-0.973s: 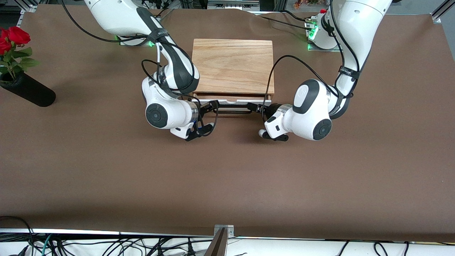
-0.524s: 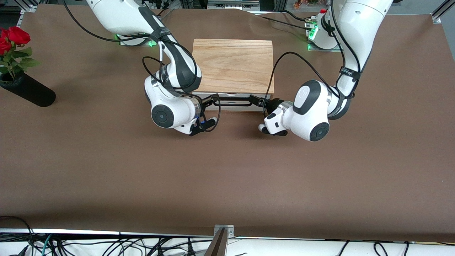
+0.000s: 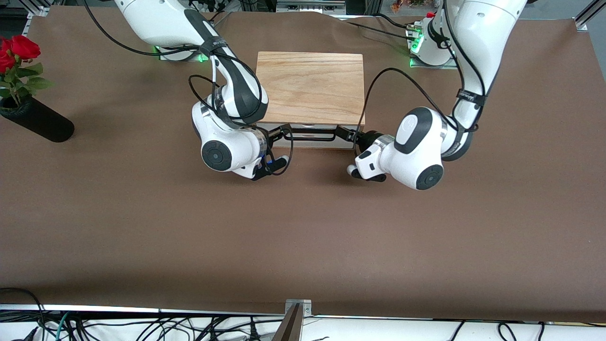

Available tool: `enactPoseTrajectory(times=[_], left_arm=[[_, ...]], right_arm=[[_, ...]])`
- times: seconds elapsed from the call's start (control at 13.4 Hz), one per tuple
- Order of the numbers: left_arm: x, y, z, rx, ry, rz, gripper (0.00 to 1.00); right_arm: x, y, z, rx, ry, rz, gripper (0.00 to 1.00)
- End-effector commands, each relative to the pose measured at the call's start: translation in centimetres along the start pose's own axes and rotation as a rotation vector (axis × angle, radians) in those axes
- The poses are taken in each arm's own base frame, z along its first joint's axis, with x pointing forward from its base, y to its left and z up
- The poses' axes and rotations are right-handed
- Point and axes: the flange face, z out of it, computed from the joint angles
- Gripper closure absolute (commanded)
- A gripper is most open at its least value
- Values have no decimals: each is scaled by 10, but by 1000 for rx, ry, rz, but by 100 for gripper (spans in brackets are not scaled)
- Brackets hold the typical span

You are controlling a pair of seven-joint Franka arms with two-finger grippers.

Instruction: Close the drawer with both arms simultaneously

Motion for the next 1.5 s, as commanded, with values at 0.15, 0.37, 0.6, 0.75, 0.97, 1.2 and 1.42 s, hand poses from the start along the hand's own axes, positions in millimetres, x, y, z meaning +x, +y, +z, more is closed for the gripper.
enactPoseTrajectory(times=[0.15,0.37,0.6,0.75,0.97,1.2,1.42], left_arm=[[-12,7,-76,198,133,65,0],[-34,1,-139,416,265,66,0],[-66,-11,-209,494,398,35,0],[-99,-17,-248,489,474,12,0],[-154,-29,-295,477,548,-43,0],[-199,-32,-299,520,568,-79,0],[-228,-35,-286,599,607,-87,0]], right_arm=[[11,7,-56,0,123,-17,0],[10,22,-95,-27,189,-6,0],[9,48,-165,-137,304,-3,0],[4,79,-187,-144,325,44,0],[-14,123,-243,-191,394,125,0],[-42,158,-289,-231,460,199,0],[-70,170,-325,-337,502,233,0]])
